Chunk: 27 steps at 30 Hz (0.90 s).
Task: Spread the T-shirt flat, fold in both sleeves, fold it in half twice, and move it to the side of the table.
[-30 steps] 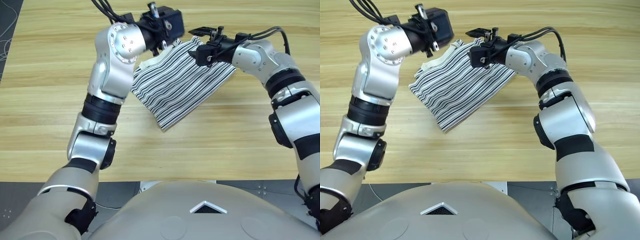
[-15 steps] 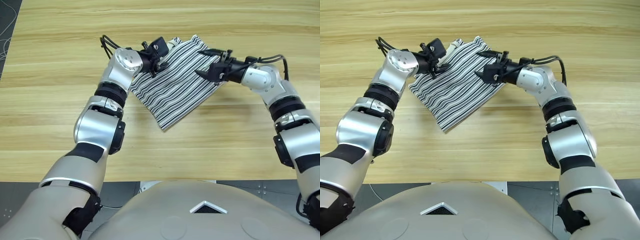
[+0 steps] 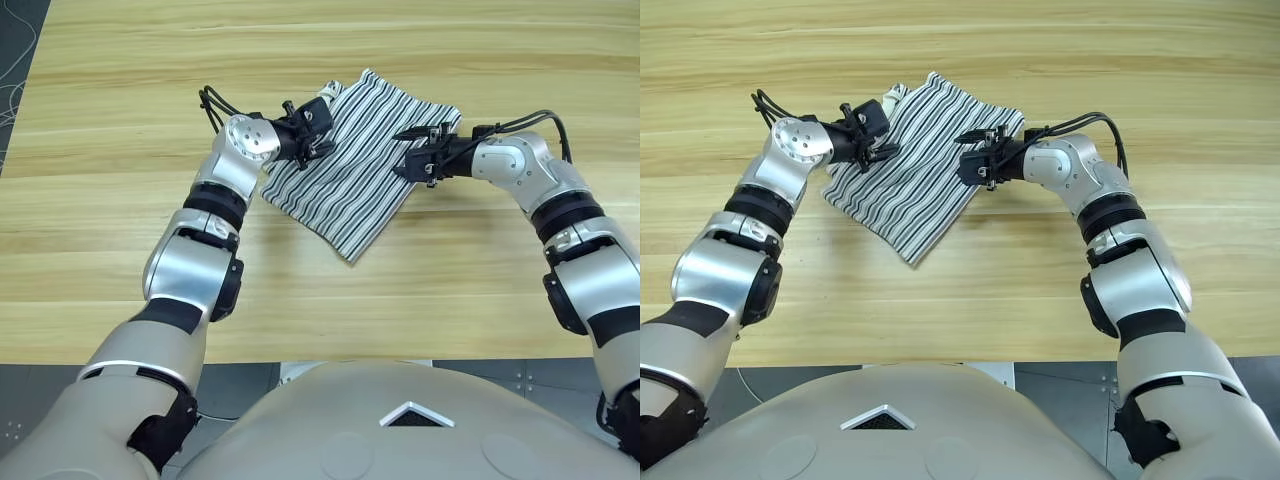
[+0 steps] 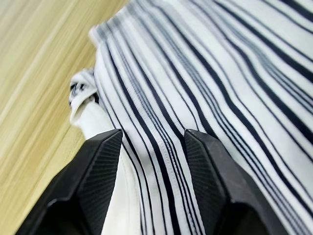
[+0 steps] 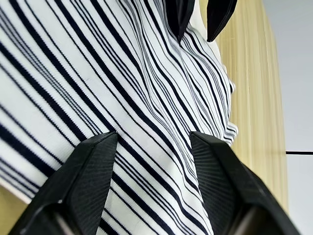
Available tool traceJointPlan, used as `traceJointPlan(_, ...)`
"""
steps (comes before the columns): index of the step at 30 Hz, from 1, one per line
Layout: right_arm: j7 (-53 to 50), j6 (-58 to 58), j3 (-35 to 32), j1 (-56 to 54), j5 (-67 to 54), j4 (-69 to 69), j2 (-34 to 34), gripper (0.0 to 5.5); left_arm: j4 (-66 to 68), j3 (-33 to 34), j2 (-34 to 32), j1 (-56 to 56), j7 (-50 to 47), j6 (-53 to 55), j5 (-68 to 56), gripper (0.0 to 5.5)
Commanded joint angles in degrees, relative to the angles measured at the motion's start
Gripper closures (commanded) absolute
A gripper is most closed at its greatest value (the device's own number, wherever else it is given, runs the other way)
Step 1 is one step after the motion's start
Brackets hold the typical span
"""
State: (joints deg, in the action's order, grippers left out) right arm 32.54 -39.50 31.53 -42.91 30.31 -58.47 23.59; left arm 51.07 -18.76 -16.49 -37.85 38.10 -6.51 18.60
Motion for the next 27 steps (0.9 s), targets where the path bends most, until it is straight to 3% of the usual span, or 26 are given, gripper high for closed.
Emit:
traceJointPlan(1,3.77,-1.75,2.74,0.87,3.10,-3.00,3.45,2.78,-23.08,-5.69,-3.89,13.35,5.00,10.00,4.68,3.13)
traceJointPlan(7,17.18,-8.27,1.72,4.07,-5.39,2.23,7.09,2.78,-49.67,-8.76,-7.75,22.78,9.94,22.47,6.64,3.13)
traceJointPlan(14,26.69,-6.37,0.81,10.48,-13.81,14.64,10.23,2.78,-53.36,-9.84,-9.51,24.41,10.08,27.29,7.29,3.13)
traceJointPlan(27,18.17,-3.21,-2.69,6.68,-9.79,17.81,9.64,2.78,-71.80,-11.01,-13.15,28.81,12.16,34.65,8.40,3.13)
